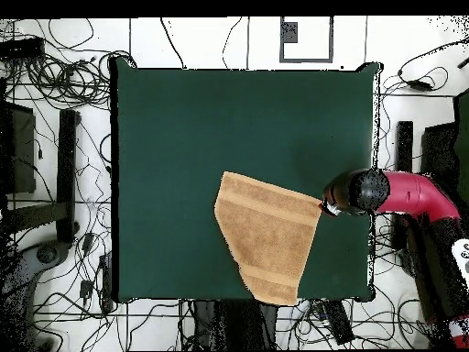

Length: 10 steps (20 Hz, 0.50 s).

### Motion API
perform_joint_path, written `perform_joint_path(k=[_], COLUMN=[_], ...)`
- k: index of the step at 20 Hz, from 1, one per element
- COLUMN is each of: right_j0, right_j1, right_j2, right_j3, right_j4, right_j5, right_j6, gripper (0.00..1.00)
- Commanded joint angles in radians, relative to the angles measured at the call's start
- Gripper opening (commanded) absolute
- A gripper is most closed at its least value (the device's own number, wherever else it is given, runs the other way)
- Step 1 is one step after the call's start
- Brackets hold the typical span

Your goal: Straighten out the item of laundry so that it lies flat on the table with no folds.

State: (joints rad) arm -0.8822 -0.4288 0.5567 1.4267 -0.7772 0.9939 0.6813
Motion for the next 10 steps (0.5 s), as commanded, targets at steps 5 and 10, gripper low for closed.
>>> perform_joint_path(k=[5,10], right_j0=[0.081,0.100], right_j1=[0.010,0.004], right_j2=[-0.049,-0.065], right_j3=[0.116,0.129], right_j4=[0.056,0.067], right_j5=[-0.076,-0.095], right_j6=[0.194,0.209], gripper=[1.00,1.00])
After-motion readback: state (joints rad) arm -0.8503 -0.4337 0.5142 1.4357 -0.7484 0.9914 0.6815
